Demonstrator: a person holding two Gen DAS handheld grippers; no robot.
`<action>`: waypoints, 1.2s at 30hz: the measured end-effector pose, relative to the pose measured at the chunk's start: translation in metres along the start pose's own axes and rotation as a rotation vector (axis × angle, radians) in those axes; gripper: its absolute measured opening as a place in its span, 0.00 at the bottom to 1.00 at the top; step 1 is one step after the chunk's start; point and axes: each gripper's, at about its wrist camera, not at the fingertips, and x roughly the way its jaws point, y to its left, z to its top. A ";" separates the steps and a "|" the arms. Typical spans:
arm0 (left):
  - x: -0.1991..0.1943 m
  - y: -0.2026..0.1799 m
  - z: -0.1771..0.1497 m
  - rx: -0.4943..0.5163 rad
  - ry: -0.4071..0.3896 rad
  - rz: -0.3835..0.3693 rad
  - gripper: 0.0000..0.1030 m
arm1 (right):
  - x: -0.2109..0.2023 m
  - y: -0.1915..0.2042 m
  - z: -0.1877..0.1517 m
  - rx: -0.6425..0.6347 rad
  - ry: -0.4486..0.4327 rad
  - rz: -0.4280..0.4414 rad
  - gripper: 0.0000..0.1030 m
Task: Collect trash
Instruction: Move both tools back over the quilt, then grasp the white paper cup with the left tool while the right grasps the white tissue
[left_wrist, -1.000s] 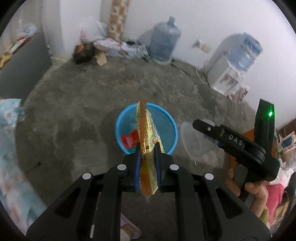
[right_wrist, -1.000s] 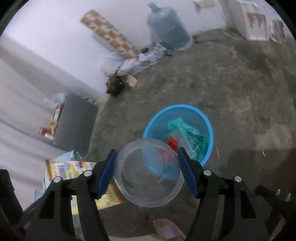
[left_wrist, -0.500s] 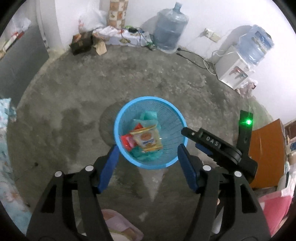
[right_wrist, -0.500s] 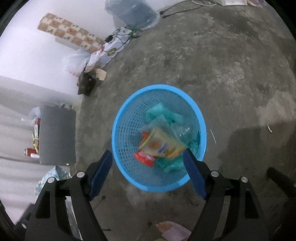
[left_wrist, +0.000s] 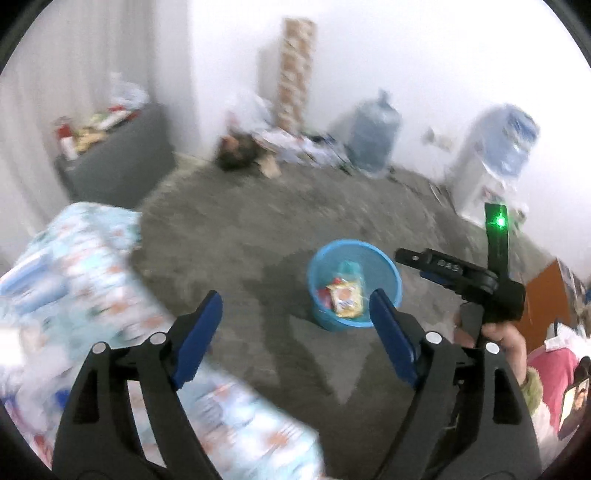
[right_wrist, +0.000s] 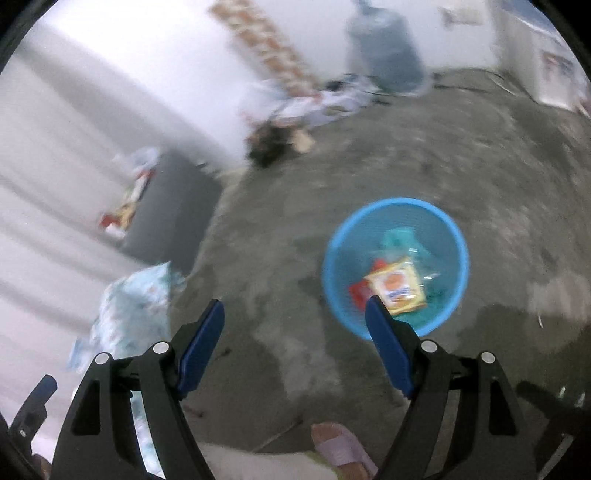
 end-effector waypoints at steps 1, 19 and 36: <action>-0.014 0.011 -0.005 -0.027 -0.021 0.018 0.77 | -0.004 0.013 -0.002 -0.030 0.009 0.019 0.74; -0.182 0.212 -0.111 -0.463 -0.231 0.226 0.77 | 0.010 0.251 -0.099 -0.455 0.387 0.397 0.74; -0.087 0.412 -0.095 -0.876 0.087 0.064 0.61 | 0.132 0.354 -0.158 -0.384 0.737 0.441 0.56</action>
